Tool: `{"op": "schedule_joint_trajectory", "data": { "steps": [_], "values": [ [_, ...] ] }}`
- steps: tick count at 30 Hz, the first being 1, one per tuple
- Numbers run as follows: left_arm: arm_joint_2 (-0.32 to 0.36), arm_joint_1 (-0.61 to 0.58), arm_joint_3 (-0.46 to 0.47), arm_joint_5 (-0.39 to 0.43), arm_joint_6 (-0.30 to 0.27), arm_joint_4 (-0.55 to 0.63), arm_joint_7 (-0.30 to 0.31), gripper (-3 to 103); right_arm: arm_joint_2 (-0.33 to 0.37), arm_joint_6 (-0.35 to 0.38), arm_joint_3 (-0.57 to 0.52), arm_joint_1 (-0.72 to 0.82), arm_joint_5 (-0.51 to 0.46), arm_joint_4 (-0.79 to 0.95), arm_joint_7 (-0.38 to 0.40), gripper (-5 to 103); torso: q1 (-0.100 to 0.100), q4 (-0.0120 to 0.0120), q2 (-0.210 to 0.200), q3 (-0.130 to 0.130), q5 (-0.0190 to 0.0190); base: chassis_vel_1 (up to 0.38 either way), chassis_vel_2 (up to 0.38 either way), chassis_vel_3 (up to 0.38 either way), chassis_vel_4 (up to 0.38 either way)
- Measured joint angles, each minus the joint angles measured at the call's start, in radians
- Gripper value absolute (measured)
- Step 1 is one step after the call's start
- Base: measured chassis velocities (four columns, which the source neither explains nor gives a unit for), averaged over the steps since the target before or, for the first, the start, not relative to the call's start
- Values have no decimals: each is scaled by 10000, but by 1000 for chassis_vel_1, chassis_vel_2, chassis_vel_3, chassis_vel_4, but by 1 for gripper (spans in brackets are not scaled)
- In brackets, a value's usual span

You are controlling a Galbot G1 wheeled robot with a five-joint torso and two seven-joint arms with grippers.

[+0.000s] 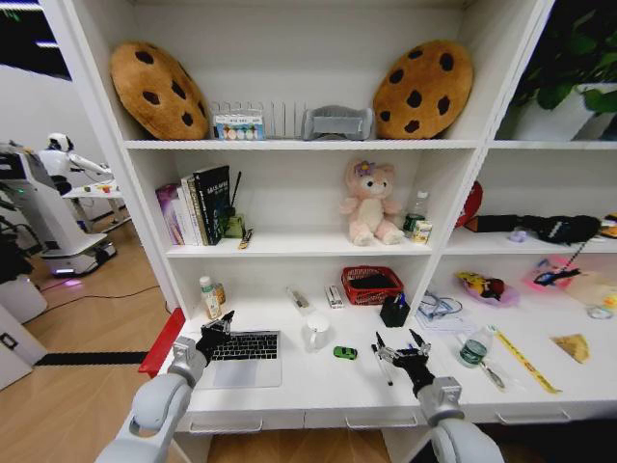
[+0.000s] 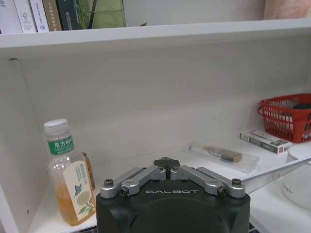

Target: Organize the objects on the table.

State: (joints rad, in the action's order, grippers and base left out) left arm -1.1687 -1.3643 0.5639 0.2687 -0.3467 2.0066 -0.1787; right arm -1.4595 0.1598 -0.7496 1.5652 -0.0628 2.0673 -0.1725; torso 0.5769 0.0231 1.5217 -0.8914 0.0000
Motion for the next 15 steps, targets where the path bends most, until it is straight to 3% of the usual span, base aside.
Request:
{"op": "schedule_joint_trajectory", "data": {
  "steps": [15],
  "values": [
    [-148,-1325,328,-1330,156,497,-1471,0,0,14,134,-85,190,-177,-43,100,0,0,0,0,0,0,0,0,0]
  ]
}}
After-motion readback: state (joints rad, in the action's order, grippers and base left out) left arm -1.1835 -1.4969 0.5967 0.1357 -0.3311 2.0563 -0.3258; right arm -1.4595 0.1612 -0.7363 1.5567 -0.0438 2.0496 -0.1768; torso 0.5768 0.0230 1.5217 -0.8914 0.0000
